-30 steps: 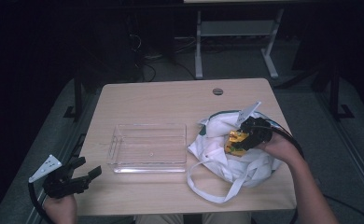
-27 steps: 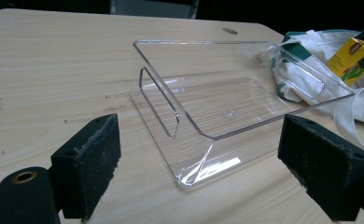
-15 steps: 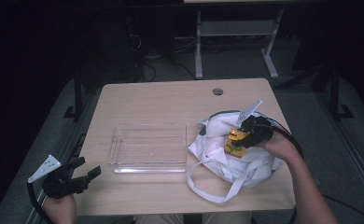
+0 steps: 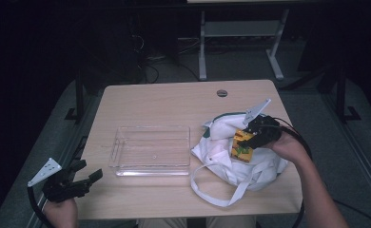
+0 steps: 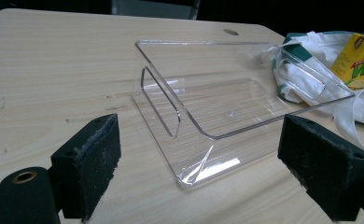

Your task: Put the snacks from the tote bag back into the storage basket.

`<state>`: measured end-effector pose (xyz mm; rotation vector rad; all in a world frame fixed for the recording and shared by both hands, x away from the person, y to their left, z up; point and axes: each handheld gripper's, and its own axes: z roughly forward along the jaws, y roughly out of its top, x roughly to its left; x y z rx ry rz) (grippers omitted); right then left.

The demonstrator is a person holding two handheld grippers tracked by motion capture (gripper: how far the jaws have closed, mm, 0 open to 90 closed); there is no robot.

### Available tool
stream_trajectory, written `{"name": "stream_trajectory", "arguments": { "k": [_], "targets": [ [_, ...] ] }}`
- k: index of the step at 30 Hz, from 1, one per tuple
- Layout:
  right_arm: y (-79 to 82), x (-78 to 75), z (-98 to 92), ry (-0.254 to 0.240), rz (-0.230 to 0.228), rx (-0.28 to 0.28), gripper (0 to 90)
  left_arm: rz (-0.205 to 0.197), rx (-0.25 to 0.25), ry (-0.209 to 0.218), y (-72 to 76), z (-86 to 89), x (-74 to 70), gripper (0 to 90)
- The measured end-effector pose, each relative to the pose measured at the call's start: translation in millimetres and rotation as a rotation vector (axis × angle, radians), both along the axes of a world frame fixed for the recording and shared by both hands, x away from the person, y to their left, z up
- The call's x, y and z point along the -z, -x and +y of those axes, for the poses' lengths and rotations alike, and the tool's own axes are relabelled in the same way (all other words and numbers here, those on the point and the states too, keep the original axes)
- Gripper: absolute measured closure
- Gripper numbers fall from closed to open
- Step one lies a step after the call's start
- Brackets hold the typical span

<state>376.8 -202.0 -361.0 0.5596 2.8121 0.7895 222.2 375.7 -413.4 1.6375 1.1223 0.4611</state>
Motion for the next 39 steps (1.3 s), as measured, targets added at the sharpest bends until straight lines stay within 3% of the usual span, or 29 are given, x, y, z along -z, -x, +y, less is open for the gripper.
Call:
{"name": "stream_trajectory", "arguments": {
  "k": [17, 24, 39],
  "targets": [
    [10.4, -38.1, 5.4, -0.074, -0.024, -0.047, 51.8, -0.001, -0.009, 0.009, 0.6, 0.8, 0.4, 12.7],
    [13.5, -52.9, 18.1, -0.084, -0.029, -0.074, 51.9, -0.001, -0.009, 0.011, 0.6, 0.7, 0.5, 12.6],
    [14.8, -66.6, 54.2, -0.096, -0.037, -0.152, 51.9, -0.004, -0.017, 0.016, 0.8, 2.8, 0.9, 12.7]
  ]
}}
